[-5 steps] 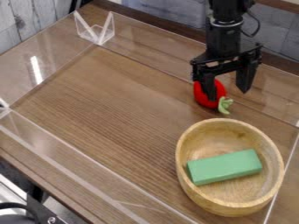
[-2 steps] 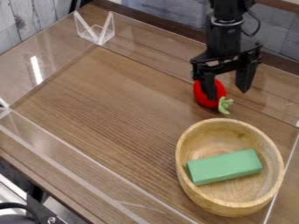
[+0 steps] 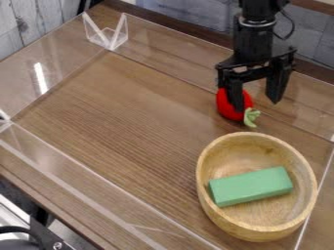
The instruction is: Move the red fruit to the left
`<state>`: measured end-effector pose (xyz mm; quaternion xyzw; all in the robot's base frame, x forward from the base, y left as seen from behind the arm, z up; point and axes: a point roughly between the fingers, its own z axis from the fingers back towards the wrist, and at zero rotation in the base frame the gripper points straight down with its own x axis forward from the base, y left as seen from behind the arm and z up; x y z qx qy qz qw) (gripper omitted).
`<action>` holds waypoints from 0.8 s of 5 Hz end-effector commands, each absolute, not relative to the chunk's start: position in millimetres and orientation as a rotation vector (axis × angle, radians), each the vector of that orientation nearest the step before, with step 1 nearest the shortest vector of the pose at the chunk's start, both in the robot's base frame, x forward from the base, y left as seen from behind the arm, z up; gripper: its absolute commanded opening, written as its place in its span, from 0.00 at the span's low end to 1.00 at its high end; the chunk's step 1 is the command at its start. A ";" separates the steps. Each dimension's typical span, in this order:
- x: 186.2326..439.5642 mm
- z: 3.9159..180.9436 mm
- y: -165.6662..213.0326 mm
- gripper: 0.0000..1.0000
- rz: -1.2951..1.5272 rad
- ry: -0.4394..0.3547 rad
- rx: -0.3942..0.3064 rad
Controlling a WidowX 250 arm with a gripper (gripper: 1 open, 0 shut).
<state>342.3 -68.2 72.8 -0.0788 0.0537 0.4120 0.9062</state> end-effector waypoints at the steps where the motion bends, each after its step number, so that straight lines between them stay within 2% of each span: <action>1: 352.3 89.6 -66.7 1.00 0.848 0.064 -0.189; 2: 352.0 83.5 -65.5 0.00 0.855 0.061 -0.180; 3: 352.2 100.3 -62.4 0.00 0.846 0.065 -0.212; 4: 351.3 129.1 -54.6 0.00 0.844 0.048 -0.264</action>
